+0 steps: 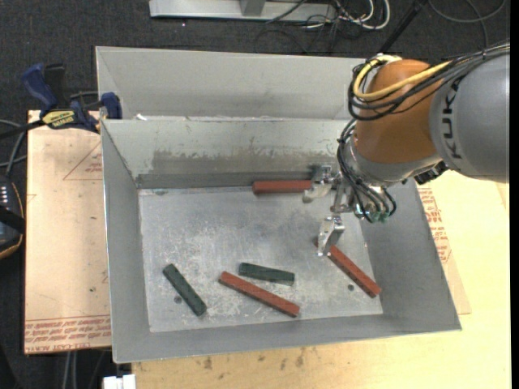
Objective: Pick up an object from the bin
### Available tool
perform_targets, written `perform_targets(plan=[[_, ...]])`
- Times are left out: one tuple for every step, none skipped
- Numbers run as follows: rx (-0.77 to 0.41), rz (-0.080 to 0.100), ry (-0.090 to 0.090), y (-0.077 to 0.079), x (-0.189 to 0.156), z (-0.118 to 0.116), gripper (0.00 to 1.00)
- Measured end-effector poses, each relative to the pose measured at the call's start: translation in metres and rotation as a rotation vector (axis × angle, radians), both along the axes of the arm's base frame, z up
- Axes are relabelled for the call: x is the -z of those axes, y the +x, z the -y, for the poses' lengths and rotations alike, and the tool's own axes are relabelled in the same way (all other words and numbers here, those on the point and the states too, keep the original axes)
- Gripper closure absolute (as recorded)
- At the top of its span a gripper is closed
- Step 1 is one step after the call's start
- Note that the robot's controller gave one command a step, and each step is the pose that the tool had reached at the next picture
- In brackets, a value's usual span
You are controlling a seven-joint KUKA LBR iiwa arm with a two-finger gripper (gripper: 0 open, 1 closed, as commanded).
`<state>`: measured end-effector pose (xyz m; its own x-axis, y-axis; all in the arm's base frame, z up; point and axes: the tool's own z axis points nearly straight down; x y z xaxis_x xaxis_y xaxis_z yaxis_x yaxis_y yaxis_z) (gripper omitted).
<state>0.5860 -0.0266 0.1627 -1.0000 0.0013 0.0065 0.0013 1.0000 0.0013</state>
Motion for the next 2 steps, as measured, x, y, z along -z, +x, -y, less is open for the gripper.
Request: perform_targets(plan=[[-0.001, 0.008, -0.001, 0.002, -0.005, 0.000, 0.00], [-0.036, 0.012, -0.001, -0.031, 0.073, 0.054, 0.00]])
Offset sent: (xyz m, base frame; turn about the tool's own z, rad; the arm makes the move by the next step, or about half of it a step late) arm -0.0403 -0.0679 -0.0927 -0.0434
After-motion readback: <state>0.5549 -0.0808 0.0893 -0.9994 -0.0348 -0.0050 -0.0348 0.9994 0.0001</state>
